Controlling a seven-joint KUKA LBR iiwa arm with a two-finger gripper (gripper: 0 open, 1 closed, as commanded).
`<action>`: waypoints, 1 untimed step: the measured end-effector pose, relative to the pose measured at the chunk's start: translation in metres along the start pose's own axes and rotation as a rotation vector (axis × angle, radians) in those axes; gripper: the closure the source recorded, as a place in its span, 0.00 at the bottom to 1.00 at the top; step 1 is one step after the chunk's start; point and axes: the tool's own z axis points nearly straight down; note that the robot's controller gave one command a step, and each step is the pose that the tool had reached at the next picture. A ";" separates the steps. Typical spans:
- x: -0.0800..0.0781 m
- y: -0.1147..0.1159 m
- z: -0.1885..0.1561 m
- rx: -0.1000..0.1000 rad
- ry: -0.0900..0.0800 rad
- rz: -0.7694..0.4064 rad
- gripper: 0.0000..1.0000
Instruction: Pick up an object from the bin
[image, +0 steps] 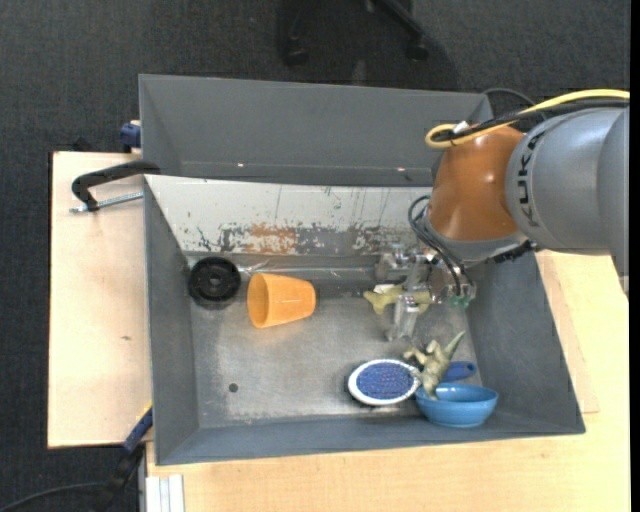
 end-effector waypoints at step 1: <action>0.000 0.000 0.000 0.000 -0.001 -0.001 1.00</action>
Offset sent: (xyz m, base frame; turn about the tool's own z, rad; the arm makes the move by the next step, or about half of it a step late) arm 0.0000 0.0000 0.0000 0.0000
